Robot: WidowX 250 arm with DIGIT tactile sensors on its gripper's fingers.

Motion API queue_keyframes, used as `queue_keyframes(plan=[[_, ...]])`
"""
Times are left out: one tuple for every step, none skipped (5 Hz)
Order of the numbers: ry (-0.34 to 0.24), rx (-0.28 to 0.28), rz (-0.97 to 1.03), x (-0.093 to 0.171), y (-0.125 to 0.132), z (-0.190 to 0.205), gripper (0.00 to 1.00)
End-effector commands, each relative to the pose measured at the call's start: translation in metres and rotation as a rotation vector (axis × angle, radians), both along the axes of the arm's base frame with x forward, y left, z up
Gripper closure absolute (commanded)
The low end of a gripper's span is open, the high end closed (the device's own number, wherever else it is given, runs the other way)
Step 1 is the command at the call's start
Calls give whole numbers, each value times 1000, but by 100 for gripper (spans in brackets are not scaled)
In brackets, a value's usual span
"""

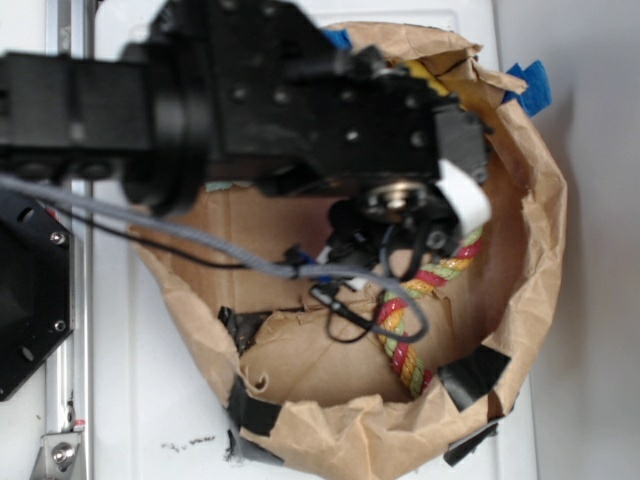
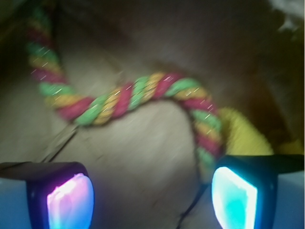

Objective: Grab the yellow cloth.

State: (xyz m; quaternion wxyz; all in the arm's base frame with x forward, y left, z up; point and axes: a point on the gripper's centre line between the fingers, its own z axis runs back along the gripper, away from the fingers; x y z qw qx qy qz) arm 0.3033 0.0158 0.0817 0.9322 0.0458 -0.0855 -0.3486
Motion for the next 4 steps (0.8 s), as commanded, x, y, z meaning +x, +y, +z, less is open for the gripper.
queue_keyframes(plan=[[-155,68,-26,24,10,39,0],[-177,124,-35,19,16,43,0],[-169,127,-35,17,18,39,0],[-132,146,-42,8,23,24,0]])
